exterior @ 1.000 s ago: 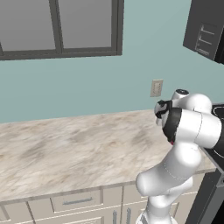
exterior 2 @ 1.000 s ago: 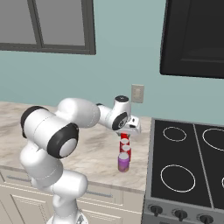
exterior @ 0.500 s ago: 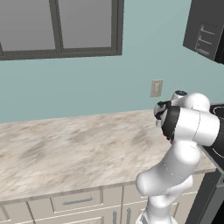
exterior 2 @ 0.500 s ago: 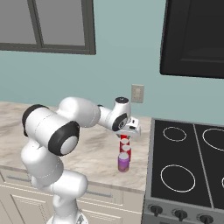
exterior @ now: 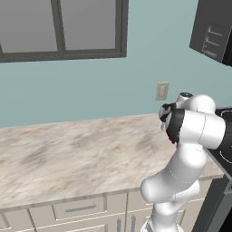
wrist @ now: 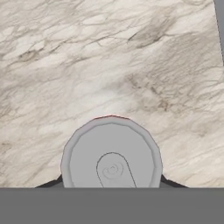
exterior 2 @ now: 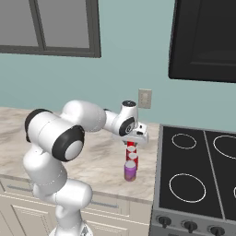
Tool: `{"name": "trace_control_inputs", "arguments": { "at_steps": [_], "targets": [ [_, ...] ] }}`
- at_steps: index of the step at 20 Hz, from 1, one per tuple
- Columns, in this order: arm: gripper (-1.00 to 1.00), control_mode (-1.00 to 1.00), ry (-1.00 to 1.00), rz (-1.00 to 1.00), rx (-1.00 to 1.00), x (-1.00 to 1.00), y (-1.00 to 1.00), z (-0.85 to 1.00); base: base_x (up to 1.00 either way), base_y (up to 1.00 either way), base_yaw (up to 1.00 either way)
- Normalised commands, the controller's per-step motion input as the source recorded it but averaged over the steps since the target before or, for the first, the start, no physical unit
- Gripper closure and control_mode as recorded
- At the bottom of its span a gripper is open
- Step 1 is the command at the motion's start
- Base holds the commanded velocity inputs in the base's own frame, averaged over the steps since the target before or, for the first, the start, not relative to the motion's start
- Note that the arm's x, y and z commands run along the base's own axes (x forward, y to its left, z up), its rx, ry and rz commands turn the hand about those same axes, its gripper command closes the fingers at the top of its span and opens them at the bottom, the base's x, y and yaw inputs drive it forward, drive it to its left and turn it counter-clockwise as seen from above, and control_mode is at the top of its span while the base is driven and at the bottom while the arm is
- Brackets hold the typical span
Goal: Four empty soda cans are scattered around the kitchen. Gather all the cans and cluster them next to the stove for recycling.
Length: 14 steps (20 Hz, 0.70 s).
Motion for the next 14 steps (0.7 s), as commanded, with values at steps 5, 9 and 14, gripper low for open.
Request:
{"name": "trace_control_inputs", "arguments": {
  "at_steps": [5,9,14],
  "targets": [
    [-1.00,-1.00,0.00,0.00,0.00,0.00,0.00,0.00,0.00,0.00,0.00],
    [-1.00,-1.00,0.00,0.00,0.00,0.01,0.00,0.01,0.00,0.00,0.00],
    [-1.00,-1.00,0.00,0.00,0.00,0.01,0.00,0.09,0.00,0.00,0.00]
  ]
}}
